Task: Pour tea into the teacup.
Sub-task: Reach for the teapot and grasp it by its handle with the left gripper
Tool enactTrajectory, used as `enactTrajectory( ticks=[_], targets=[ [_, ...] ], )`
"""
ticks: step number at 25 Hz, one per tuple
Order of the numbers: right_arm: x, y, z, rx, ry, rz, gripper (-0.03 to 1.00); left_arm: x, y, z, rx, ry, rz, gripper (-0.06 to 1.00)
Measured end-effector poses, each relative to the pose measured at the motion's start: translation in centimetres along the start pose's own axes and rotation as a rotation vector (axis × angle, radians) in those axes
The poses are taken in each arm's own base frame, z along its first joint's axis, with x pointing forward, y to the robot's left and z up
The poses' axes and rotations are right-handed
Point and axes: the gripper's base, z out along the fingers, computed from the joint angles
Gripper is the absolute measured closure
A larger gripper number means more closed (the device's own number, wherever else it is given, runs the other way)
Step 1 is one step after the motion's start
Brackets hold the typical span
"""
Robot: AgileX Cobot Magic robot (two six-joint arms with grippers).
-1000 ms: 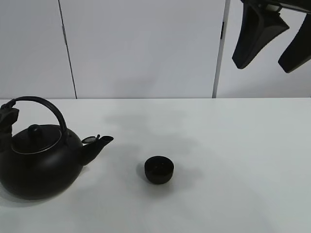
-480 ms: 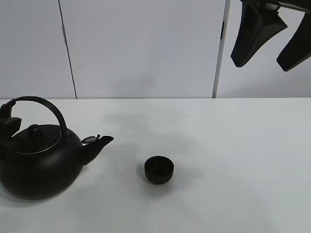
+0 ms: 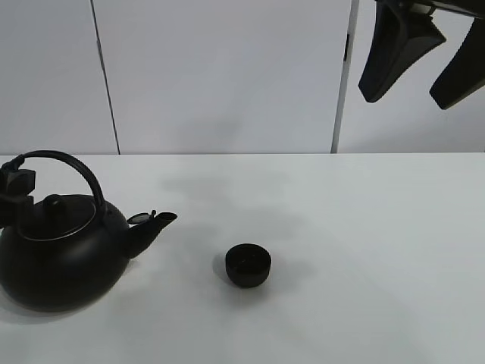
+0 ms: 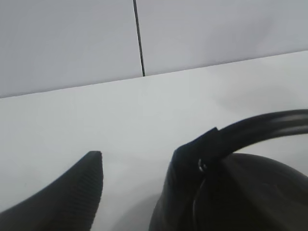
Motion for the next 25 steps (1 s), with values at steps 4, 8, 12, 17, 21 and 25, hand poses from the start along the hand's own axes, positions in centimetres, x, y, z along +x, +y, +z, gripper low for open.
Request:
enactTrajectory(
  ticks=[4, 8, 12, 17, 21, 25],
  targets=[
    [0.0, 0.0, 0.0, 0.0, 0.0, 0.0, 0.46, -0.03, 0.0, 0.02, -0.001, -0.003, -0.052, 0.49],
    [0.0, 0.0, 0.0, 0.0, 0.0, 0.0, 0.46, -0.09, -0.03, 0.04, 0.002, -0.007, -0.027, 0.49],
    [0.0, 0.0, 0.0, 0.0, 0.0, 0.0, 0.46, -0.13, -0.26, 0.04, 0.027, -0.012, 0.066, 0.49],
    [0.0, 0.0, 0.0, 0.0, -0.001, 0.0, 0.46, -0.14, -0.32, 0.03, 0.034, -0.014, 0.085, 0.5],
    [-0.01, 0.0, 0.0, 0.0, -0.001, 0.0, 0.46, 0.04, -0.45, 0.03, 0.049, 0.005, 0.08, 0.52],
    [-0.02, 0.01, 0.0, -0.001, -0.002, 0.001, 0.46, 0.09, -0.72, 0.01, 0.078, 0.009, 0.092, 0.72]
  ],
)
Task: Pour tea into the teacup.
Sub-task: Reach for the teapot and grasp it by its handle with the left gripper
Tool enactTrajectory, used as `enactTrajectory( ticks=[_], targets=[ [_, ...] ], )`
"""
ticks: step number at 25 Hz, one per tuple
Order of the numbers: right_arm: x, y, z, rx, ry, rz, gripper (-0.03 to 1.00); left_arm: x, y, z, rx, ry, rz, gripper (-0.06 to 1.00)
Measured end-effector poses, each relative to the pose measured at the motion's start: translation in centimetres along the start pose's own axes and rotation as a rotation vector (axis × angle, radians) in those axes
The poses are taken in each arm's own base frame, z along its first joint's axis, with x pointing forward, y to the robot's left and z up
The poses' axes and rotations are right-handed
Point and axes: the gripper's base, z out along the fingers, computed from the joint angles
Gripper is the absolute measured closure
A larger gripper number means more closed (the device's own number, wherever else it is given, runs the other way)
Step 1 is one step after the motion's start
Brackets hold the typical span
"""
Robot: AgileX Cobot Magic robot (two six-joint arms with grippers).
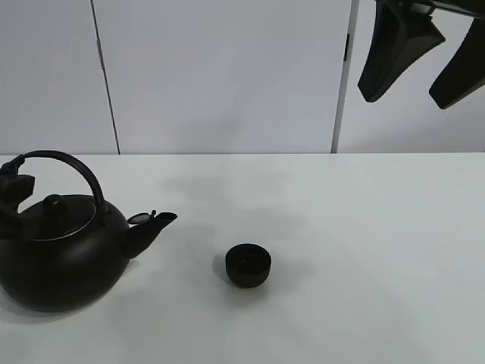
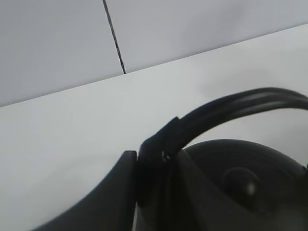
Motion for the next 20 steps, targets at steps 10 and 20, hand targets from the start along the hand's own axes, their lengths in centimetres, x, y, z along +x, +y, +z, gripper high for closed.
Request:
enactTrajectory(
  ticks=[10, 20],
  targets=[
    [-0.01, 0.04, 0.0, -0.004, -0.002, 0.003, 0.46, -0.02, 0.18, 0.01, -0.014, -0.004, 0.006, 0.82],
    [-0.01, 0.08, 0.0, -0.008, -0.001, 0.006, 0.46, -0.14, 0.2, -0.05, -0.013, -0.005, 0.007, 0.82]
  ],
)
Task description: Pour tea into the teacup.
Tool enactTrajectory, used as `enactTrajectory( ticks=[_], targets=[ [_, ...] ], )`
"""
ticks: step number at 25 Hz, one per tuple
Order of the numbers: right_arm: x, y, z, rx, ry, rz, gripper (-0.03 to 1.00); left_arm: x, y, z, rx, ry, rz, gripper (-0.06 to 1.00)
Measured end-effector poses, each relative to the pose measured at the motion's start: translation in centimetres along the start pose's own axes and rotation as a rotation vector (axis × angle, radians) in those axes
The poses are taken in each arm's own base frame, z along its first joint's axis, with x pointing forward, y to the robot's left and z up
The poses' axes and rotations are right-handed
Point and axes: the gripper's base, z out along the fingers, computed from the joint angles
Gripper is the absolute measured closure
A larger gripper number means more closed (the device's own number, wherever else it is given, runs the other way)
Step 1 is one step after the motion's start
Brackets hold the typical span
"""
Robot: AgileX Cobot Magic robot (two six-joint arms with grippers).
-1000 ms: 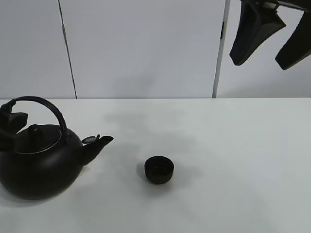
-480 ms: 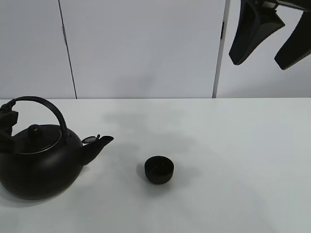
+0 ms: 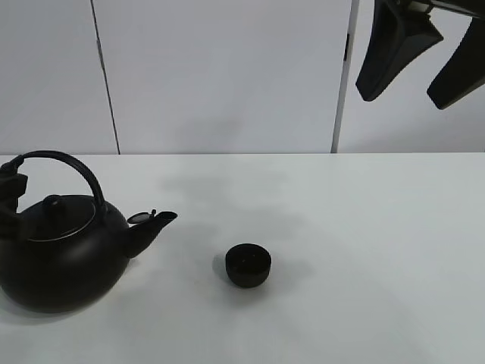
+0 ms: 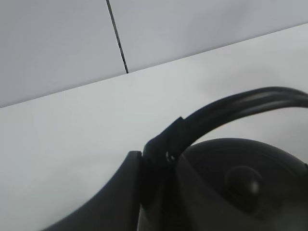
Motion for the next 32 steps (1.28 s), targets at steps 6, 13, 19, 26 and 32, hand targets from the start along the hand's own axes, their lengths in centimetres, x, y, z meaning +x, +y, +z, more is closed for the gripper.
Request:
enactTrajectory(
  ticks=[6, 13, 19, 26, 32],
  targets=[
    [0.0, 0.0, 0.0, -0.003, -0.001, 0.002, 0.46, -1.2, 0.2, -1.0, 0.019, -0.015, 0.008, 0.82],
    [0.0, 0.1, 0.0, -0.006, 0.0, 0.004, 0.46, -4.8, 0.7, -1.5, 0.004, -0.164, -0.011, 0.82],
    [0.0, 0.1, 0.0, -0.006, 0.0, 0.005, 0.46, -7.1, 0.7, -0.1, 0.024, -0.142, -0.021, 0.82],
    [0.0, 0.1, 0.0, -0.016, 0.001, 0.012, 0.46, -8.0, -0.9, 0.3, 0.078, -0.112, -0.042, 0.82],
    [0.0, 0.2, 0.0, -0.022, 0.001, 0.016, 0.46, -8.3, -2.6, 0.0, 0.145, -0.115, -0.025, 0.82]
  ],
)
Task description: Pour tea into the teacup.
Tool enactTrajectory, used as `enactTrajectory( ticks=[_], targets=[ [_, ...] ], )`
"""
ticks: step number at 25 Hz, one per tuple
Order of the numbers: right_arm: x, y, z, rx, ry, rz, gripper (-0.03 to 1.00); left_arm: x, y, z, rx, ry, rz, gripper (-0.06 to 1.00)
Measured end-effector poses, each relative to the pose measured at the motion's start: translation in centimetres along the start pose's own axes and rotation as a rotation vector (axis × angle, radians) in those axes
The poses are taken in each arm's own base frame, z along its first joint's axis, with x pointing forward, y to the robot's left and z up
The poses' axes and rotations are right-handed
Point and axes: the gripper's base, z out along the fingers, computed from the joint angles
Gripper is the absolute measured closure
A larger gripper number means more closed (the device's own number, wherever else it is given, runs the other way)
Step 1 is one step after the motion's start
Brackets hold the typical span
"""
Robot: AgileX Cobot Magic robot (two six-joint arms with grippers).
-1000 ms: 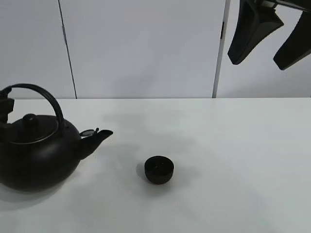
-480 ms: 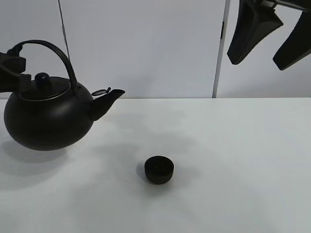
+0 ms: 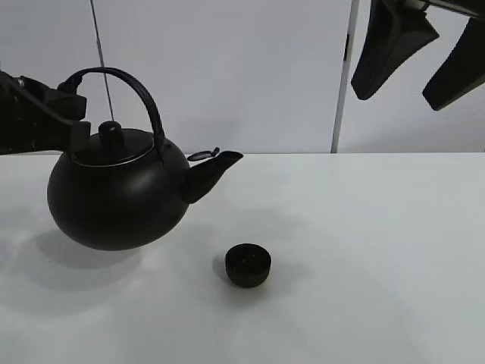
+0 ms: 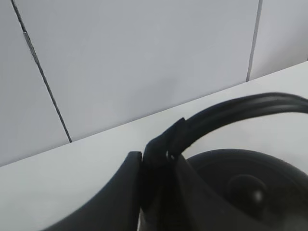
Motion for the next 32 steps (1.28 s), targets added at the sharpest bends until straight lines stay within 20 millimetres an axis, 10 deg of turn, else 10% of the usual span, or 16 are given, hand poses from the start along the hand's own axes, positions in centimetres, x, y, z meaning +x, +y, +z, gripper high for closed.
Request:
enactTrajectory(
  ticks=[32],
  targets=[
    [-0.1, 0.1, 0.0, -0.015, -0.005, 0.011, 0.46, 0.6, -0.6, 2.6, 0.01, 0.054, 0.136, 0.82]
  ],
)
